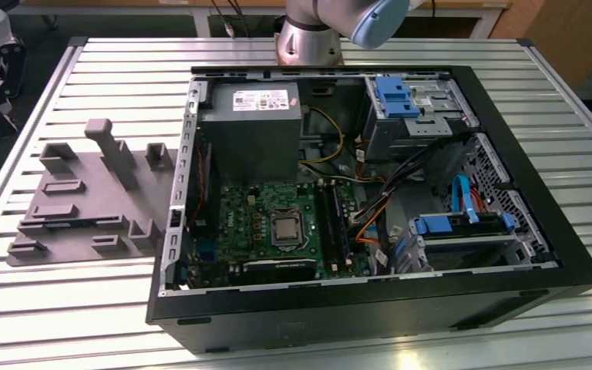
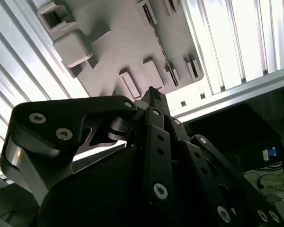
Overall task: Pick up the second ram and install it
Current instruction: 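Pick up the second ram and move it above second insertion slot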
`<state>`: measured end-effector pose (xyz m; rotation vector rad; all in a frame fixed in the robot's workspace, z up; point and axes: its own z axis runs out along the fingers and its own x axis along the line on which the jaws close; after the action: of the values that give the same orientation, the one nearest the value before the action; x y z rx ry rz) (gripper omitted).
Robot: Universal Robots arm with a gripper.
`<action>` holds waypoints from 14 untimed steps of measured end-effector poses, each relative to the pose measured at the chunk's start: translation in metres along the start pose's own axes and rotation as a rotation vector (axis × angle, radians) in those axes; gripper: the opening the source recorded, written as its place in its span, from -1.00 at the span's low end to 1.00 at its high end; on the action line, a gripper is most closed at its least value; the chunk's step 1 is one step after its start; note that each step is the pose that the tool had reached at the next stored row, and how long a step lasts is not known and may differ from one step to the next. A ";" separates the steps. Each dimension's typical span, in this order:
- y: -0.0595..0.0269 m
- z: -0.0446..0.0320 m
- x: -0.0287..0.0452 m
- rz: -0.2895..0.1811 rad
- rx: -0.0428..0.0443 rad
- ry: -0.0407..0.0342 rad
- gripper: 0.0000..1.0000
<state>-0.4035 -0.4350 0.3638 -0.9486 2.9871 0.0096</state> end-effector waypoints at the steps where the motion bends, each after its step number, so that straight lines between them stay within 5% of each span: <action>1: 0.0000 0.0000 0.0000 -0.007 0.0000 0.0001 -0.79; 14: -0.0001 0.0000 0.0000 -0.110 -0.0010 0.0005 -0.79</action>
<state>-0.4035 -0.4351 0.3638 -1.1122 2.9306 0.0102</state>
